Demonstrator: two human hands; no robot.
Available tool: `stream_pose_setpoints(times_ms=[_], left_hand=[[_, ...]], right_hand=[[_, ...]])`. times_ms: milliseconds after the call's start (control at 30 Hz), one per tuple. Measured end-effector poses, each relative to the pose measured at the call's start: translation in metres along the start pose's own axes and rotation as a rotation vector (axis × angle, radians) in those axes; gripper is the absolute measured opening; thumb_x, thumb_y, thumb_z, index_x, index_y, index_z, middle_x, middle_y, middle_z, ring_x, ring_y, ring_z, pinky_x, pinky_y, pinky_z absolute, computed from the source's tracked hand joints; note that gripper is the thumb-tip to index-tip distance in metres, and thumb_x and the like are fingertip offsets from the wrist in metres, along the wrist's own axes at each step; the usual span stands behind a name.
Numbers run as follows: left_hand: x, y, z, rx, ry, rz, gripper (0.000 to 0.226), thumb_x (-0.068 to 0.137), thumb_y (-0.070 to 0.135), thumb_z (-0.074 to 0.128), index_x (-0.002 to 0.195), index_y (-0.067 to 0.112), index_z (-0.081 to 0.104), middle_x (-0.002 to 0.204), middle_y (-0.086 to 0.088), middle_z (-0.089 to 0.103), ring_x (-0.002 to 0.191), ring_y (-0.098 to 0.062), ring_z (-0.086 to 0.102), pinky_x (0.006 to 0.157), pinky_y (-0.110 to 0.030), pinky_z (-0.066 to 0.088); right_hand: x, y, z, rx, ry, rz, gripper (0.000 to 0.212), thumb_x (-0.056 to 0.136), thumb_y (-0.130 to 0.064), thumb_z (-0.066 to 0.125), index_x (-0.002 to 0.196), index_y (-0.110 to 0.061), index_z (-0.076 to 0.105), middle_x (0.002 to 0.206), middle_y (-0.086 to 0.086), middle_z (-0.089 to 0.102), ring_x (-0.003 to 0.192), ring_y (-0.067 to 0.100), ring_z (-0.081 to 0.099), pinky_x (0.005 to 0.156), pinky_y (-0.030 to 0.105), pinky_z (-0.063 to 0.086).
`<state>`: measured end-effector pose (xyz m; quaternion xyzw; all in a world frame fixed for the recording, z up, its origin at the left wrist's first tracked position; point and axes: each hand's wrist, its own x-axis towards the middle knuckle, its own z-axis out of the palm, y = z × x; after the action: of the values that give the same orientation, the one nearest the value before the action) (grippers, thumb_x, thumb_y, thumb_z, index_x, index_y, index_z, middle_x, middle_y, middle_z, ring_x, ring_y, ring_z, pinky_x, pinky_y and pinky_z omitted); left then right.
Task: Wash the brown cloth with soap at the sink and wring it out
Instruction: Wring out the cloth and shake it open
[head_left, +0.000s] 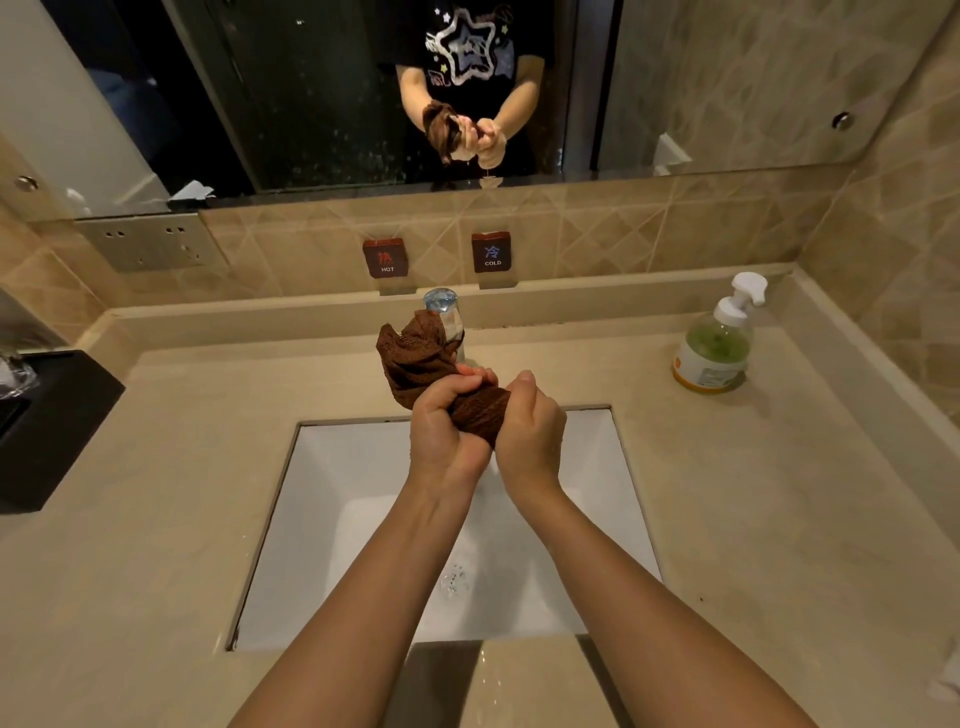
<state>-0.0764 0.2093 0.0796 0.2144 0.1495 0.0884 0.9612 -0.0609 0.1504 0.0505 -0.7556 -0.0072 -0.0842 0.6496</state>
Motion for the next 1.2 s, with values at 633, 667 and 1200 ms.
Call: stream_pose_setpoints(times_ms=[633,667,1200], left_hand=[[0.000,-0.012,-0.064,0.461,0.154,-0.040,0.008,0.079,-0.002,0.065,0.077,0.005,0.064,0.073,-0.006,0.061,0.072,-0.021,0.061,0.069,-0.032,0.054],[-0.001,-0.010,-0.067,0.519,0.131,-0.032,0.006,0.078,-0.001,0.067,0.078,0.005,0.065,0.075,-0.008,0.061,0.072,-0.023,0.062,0.071,-0.034,0.054],[-0.018,0.034,-0.055,0.981,-0.093,-0.079,0.047,0.090,0.042,0.056,0.129,0.017,0.048,0.110,-0.006,0.066,0.099,-0.017,0.066,0.080,-0.028,0.053]], right_hand=[[-0.022,0.047,-0.032,-0.121,-0.471,0.340,0.044,0.099,-0.042,0.024,0.114,-0.015,0.056,0.102,0.003,0.061,0.092,0.015,0.056,0.062,0.015,0.037],[-0.018,0.046,-0.033,-0.133,-0.494,0.352,0.046,0.099,-0.043,0.023,0.119,-0.015,0.054,0.107,0.003,0.061,0.094,0.014,0.056,0.064,0.015,0.038],[0.012,-0.013,-0.009,-0.230,-0.397,-0.021,0.024,0.097,-0.023,0.041,0.107,-0.009,0.057,0.093,0.004,0.058,0.086,0.016,0.054,0.064,0.019,0.042]])
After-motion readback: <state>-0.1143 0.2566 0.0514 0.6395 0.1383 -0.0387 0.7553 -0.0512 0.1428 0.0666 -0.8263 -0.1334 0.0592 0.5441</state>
